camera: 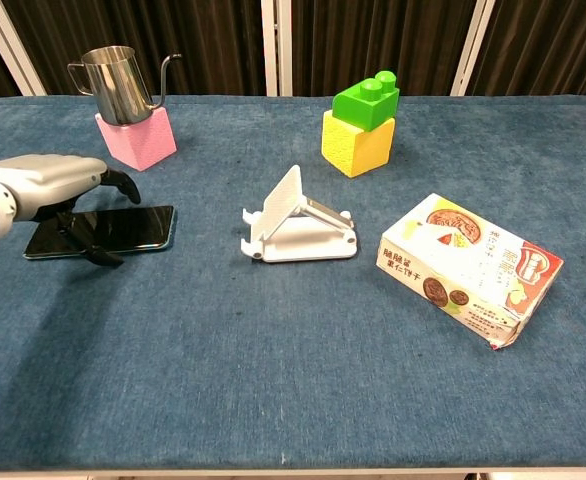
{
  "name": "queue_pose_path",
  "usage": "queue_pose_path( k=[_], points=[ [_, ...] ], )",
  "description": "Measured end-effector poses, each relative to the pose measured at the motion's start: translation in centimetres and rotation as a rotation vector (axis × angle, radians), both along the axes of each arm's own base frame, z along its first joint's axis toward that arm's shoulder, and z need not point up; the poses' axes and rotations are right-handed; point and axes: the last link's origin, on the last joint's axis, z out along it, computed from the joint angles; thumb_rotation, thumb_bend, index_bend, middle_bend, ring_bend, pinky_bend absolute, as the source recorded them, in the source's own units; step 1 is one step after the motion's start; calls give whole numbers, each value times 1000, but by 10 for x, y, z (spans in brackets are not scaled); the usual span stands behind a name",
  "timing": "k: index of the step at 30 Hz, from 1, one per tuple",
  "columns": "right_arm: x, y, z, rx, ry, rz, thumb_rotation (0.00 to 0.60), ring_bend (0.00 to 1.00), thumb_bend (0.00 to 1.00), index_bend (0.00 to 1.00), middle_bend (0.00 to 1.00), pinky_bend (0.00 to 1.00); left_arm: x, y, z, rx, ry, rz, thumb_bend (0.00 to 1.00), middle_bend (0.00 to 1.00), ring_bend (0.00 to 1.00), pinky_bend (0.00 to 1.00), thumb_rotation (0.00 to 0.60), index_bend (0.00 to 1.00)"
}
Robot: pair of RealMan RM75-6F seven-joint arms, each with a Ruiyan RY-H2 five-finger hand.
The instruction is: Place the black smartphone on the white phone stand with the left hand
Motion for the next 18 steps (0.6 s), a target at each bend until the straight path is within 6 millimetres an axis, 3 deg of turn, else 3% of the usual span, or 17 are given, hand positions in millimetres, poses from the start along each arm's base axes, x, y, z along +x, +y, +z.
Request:
queue_pose_path(
  k=[5,13,18],
  points=[
    [-2,1,0,0,-6,-6,600,0,311,0,55,52,-1,2,-2,-14,20,6,172,126,0,0,512,269],
    [-5,2,0,-1,-15,-13,600,0,311,0,55,52,-2,3,-6,-14,-10,9,196,142,0,0,513,438],
    [-5,3,0,-2,-16,-14,600,0,311,0,55,52,-3,1,-4,-1,-81,19,196,202,34,0,522,452]
  ],
)
